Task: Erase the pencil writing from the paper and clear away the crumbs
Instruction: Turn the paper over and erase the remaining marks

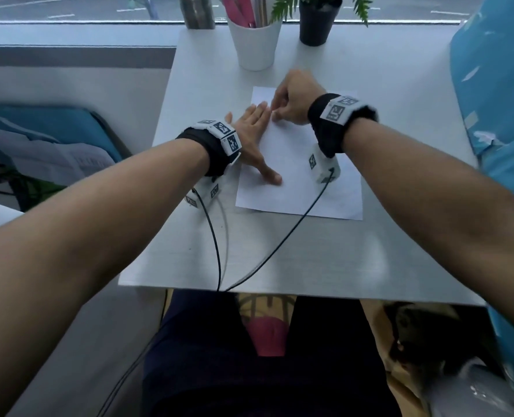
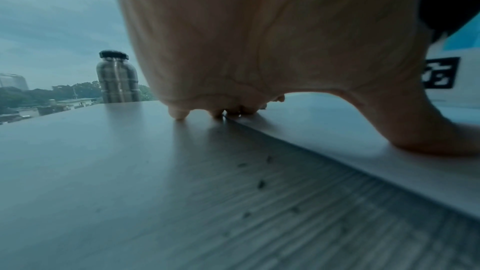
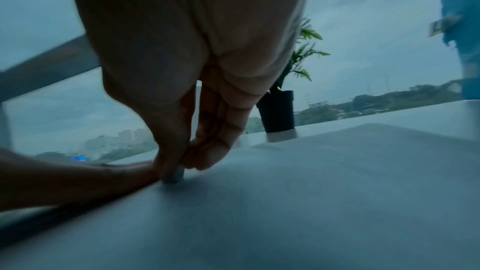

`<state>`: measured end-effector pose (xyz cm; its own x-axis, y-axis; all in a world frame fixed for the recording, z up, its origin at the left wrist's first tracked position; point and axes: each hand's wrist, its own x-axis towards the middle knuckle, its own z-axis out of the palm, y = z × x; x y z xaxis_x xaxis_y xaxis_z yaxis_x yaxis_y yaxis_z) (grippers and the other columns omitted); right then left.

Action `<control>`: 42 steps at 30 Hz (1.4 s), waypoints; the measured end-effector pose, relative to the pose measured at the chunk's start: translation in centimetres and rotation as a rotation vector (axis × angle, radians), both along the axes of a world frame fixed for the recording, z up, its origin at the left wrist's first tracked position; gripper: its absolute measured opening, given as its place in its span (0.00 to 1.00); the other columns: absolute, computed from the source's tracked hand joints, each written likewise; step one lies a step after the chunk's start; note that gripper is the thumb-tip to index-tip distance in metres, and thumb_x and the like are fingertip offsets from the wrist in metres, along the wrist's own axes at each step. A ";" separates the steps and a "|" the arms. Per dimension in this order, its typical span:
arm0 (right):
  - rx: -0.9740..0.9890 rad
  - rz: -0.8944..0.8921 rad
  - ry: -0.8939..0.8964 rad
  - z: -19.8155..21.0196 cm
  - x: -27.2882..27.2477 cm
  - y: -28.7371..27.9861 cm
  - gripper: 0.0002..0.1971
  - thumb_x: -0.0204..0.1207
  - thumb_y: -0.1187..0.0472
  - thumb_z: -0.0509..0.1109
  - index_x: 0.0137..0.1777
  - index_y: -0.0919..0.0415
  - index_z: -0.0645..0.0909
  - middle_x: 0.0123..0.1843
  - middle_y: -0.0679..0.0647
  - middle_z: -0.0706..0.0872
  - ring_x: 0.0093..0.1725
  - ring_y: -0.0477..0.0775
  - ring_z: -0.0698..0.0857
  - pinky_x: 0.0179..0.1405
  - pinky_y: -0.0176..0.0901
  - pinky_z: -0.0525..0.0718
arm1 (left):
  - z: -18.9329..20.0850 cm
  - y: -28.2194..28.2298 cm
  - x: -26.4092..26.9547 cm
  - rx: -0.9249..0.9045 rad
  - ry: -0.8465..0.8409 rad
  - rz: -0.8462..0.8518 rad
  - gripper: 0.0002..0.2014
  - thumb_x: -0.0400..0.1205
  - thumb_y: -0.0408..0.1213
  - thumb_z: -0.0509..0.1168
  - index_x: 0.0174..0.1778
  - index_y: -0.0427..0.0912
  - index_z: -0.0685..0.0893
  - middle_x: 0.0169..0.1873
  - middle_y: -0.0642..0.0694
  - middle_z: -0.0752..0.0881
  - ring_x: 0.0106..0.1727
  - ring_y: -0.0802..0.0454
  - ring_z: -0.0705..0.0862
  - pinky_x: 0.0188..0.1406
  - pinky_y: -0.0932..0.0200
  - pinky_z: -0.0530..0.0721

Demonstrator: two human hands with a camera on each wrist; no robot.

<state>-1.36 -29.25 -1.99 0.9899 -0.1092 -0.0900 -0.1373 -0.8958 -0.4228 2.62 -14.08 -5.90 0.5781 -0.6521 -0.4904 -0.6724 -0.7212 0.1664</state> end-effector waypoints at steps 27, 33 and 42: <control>0.073 -0.092 0.021 -0.1 -6.9 -3.5 0.04 0.69 0.63 0.79 0.43 0.61 0.91 0.39 0.56 0.89 0.42 0.52 0.86 0.46 0.39 0.86 | 1.3 0.1 -1.0 0.055 -0.001 0.000 0.84 0.39 0.86 0.63 0.84 0.47 0.29 0.84 0.52 0.29 0.85 0.53 0.32 0.81 0.34 0.33; 0.110 -0.173 0.143 -1.2 -8.5 -4.5 0.04 0.71 0.64 0.76 0.45 0.58 0.91 0.40 0.56 0.90 0.38 0.49 0.87 0.34 0.29 0.76 | 1.6 -0.6 -2.6 0.037 -0.132 -0.114 0.72 0.61 0.82 0.62 0.85 0.38 0.35 0.86 0.44 0.35 0.86 0.49 0.35 0.82 0.37 0.32; 0.110 -0.198 0.115 -1.0 -8.8 -4.4 0.05 0.71 0.64 0.77 0.47 0.60 0.91 0.42 0.57 0.89 0.42 0.51 0.85 0.40 0.31 0.78 | -0.1 -1.7 -4.6 -0.013 -0.125 -0.001 0.54 0.76 0.78 0.47 0.86 0.43 0.36 0.86 0.46 0.36 0.86 0.48 0.38 0.82 0.36 0.35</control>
<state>-10.20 -33.62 -2.98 0.9328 -0.2835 -0.2223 -0.3582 -0.7963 -0.4874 -1.99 -15.74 -5.97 0.6336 -0.6583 -0.4064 -0.6890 -0.7191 0.0904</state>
